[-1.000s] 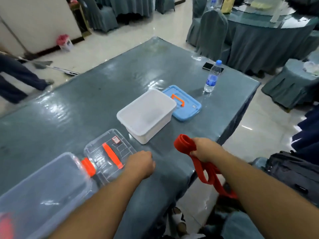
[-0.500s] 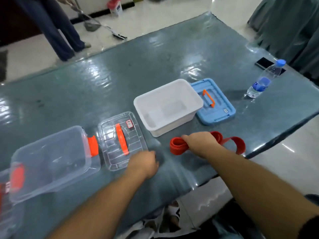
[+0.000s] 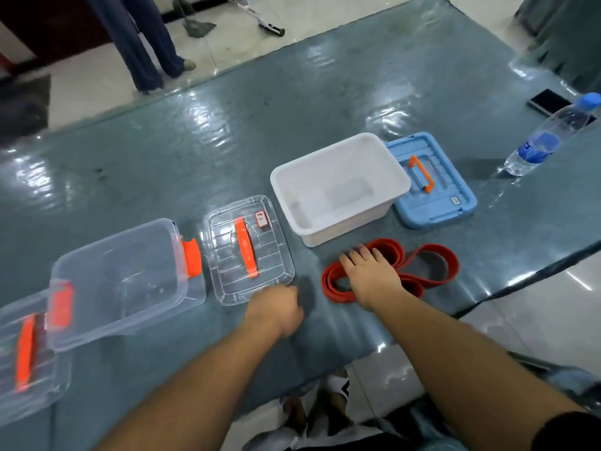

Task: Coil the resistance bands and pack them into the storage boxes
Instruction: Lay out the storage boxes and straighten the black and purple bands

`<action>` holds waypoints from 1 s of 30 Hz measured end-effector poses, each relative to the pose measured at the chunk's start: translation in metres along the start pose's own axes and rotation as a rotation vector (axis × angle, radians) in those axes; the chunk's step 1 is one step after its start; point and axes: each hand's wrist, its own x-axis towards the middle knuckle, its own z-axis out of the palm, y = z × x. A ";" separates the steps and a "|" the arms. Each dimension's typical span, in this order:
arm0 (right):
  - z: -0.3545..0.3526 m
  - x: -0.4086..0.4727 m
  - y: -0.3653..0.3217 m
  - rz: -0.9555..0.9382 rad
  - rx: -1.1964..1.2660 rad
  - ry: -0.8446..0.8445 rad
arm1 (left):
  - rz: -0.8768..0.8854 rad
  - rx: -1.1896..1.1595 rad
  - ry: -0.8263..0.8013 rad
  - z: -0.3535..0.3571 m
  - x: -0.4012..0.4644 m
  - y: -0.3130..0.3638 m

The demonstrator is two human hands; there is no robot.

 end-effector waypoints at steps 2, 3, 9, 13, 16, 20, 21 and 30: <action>-0.004 -0.005 0.001 -0.001 0.062 -0.010 | -0.005 -0.009 0.009 -0.002 -0.003 0.002; -0.005 -0.007 0.002 -0.007 0.075 -0.010 | -0.007 -0.012 0.015 -0.004 -0.004 0.003; -0.013 -0.019 -0.005 -0.058 0.084 0.016 | -0.039 -0.038 0.054 -0.011 -0.017 0.003; -0.021 -0.022 -0.016 -0.112 0.047 0.017 | -0.076 -0.078 0.089 -0.015 -0.031 -0.002; -0.025 -0.021 -0.030 -0.155 0.003 0.035 | -0.112 -0.100 0.123 -0.015 -0.049 -0.013; -0.037 -0.018 -0.063 -0.216 -0.035 0.034 | -0.213 -0.154 0.132 -0.005 -0.075 -0.044; -0.041 -0.017 -0.074 -0.237 -0.046 0.031 | -0.241 -0.173 0.135 -0.002 -0.082 -0.054; -0.058 -0.017 -0.205 -0.433 -0.120 0.029 | -0.415 -0.305 0.194 0.038 -0.158 -0.152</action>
